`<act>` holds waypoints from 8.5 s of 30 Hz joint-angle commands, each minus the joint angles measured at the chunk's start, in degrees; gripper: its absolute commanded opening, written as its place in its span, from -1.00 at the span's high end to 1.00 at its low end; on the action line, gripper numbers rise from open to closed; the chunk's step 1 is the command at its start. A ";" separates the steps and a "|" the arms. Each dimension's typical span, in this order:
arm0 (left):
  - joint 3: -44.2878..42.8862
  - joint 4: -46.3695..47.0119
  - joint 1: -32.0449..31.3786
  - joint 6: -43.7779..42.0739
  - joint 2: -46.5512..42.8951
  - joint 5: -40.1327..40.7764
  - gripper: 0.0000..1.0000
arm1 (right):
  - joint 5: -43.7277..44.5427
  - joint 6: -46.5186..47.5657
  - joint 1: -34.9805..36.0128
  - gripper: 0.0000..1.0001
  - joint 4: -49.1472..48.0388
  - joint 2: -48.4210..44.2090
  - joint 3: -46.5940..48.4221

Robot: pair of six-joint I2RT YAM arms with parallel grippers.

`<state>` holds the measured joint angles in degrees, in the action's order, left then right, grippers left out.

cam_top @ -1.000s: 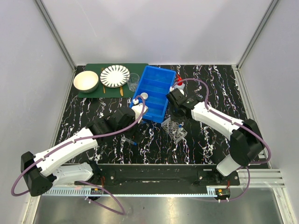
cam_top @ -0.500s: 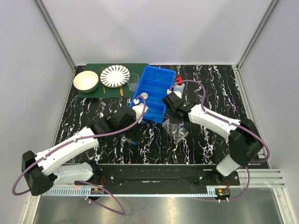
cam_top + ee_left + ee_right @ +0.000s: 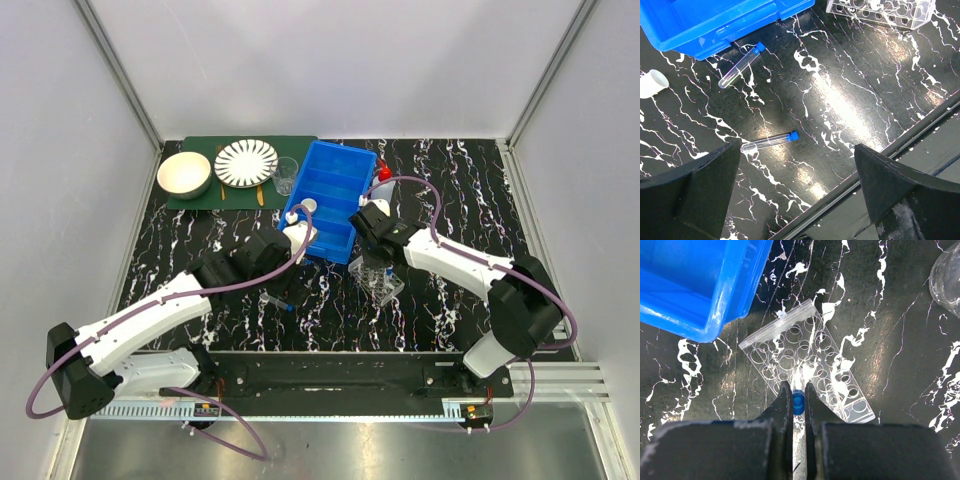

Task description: Organize the chemistry lab equipment

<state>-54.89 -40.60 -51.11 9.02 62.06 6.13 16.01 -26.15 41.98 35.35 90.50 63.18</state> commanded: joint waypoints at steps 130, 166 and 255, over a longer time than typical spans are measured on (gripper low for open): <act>-8.30 -6.16 3.13 -34.77 29.79 -12.10 1.00 | 2.71 1.72 1.00 -0.61 19.39 -39.08 3.43; -4.08 9.92 4.97 -9.89 0.87 -28.10 1.00 | -32.70 -5.92 1.70 -0.54 4.56 -18.70 11.88; -1.36 12.12 4.53 -10.25 -2.65 -25.91 -0.98 | -7.94 -5.23 4.17 1.00 11.48 -13.77 11.00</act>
<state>-56.45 -30.11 -46.41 -1.02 60.53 -20.75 -2.52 -32.73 46.70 42.94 79.29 75.11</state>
